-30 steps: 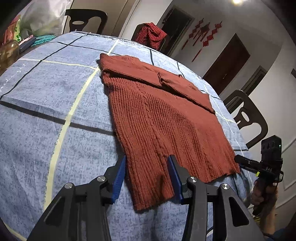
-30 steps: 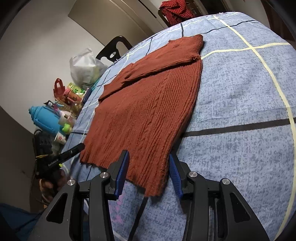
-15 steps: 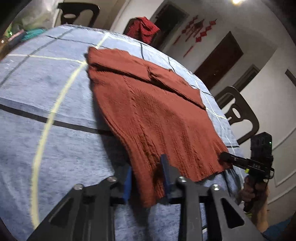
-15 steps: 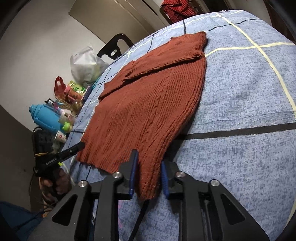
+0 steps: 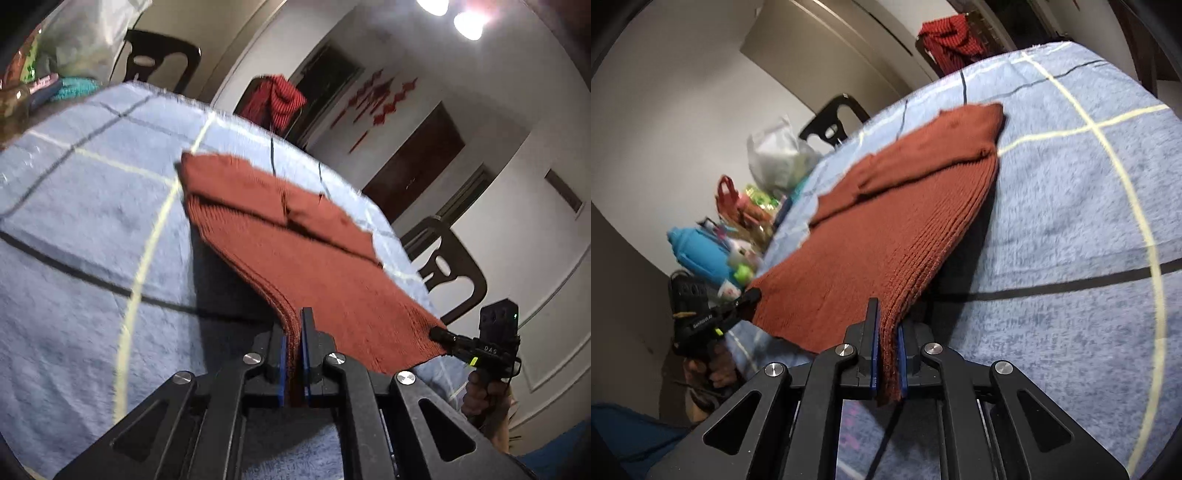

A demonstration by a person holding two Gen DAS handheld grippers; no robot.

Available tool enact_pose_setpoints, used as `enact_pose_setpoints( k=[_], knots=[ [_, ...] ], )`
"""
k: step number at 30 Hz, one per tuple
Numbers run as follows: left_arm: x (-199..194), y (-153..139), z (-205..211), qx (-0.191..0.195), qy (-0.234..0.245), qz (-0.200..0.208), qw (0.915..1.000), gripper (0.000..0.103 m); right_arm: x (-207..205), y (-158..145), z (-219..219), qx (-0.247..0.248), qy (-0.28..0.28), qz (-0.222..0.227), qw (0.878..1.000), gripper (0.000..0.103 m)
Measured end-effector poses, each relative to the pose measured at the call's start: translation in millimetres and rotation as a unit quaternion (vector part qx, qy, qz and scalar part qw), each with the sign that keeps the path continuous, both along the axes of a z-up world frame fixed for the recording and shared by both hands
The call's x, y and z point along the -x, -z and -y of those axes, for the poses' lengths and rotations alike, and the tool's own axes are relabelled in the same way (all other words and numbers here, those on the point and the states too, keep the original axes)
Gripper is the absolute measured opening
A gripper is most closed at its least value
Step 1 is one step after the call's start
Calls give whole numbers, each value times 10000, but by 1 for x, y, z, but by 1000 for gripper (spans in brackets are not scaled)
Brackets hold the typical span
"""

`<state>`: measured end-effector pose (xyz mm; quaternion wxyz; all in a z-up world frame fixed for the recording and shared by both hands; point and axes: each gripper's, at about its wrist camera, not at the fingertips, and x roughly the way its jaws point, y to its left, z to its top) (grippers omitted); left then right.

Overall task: Fold small clothes
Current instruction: 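Grasp the sweater hem with both grippers side by side, then lift the held hem up over the body toward the collar, then open both grippers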

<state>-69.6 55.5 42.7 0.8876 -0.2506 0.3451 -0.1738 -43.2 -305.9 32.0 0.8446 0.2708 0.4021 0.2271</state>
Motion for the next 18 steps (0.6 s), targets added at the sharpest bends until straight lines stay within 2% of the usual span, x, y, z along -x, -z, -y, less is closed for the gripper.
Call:
enact_pose_setpoints(
  k=[4, 8, 10, 18],
  knots=[
    [-4, -5, -8, -12, -55, 105, 9999, 8, -3, -5, 2, -58, 27, 116, 9999, 7],
    [-10, 14, -10, 208, -38, -186, 9996, 7, -7, 10, 5, -127, 94, -132, 9998, 7],
    [-9, 13, -9, 269, -36, -144, 9995, 7, -6, 8, 5, -200, 82, -96, 9997, 7],
    [-34, -40, -11, 248, -43, 600, 9979, 7, -30, -34, 4, -281, -67, 474, 9985, 7]
  ],
)
